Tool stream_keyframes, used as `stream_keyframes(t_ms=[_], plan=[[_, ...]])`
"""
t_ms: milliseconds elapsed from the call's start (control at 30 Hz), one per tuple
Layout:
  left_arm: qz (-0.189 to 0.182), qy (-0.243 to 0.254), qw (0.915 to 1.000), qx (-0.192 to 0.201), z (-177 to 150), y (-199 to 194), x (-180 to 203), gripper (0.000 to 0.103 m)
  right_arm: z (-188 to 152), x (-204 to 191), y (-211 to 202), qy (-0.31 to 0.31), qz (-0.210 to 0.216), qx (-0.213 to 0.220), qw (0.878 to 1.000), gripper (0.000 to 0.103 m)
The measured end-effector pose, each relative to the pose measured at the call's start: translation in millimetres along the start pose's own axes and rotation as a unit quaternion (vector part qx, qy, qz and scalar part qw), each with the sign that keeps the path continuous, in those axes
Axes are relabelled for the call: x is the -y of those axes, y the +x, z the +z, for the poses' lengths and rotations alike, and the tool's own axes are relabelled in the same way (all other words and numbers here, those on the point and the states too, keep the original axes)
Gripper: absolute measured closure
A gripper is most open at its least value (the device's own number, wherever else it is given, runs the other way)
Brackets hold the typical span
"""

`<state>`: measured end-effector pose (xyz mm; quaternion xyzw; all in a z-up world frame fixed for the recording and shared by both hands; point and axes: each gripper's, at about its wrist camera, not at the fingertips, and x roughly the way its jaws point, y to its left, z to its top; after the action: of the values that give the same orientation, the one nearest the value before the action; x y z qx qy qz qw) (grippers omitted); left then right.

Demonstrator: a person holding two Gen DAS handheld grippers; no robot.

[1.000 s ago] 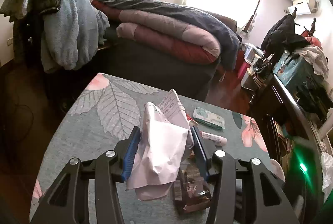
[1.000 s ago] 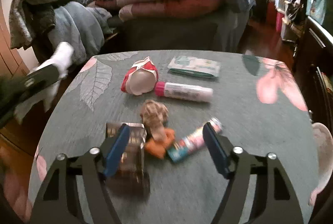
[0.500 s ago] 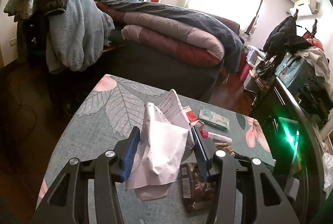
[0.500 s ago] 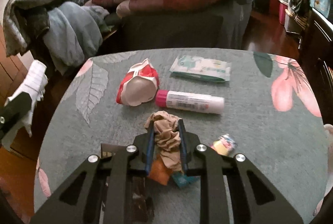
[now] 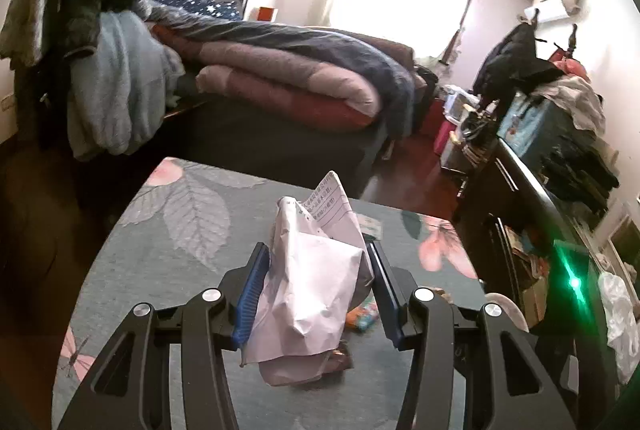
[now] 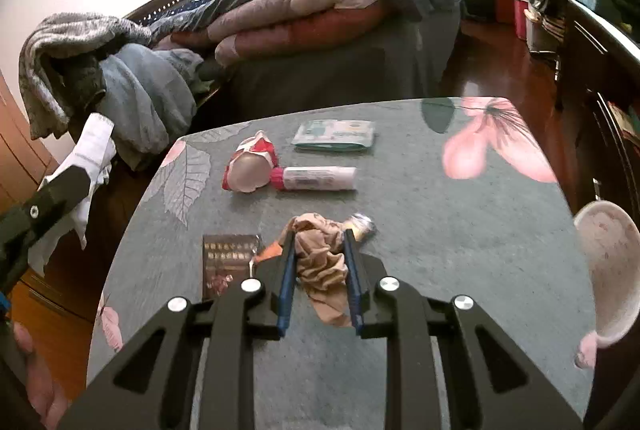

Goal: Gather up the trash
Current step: 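Grasp the brown crumpled wrapper with right tool while left tool holds tissue, then carry tissue and wrapper over the wastebasket and open both tools to drop them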

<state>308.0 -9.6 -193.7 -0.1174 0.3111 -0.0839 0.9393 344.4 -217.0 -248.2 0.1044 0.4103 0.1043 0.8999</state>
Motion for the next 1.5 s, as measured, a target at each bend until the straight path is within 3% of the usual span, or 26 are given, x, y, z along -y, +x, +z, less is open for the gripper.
stream_keyframes(t_ms=[867, 1167, 1500], plan=[[-0.085, 0.095, 0.9919, -0.008, -21, -6, 140, 0.052, -49, 104, -93, 0.083, -0.019, 0.041, 0.996, 0.078], [-0.120, 0.142, 0.9822, -0.026, -38, 11, 201, 0.052, -62, 157, -115, 0.125, -0.045, 0.057, 0.989, 0.078], [-0.164, 0.186, 0.9671, -0.056, -59, 46, 267, 0.052, -78, 239, -138, 0.185, -0.102, 0.077, 0.974, 0.078]])
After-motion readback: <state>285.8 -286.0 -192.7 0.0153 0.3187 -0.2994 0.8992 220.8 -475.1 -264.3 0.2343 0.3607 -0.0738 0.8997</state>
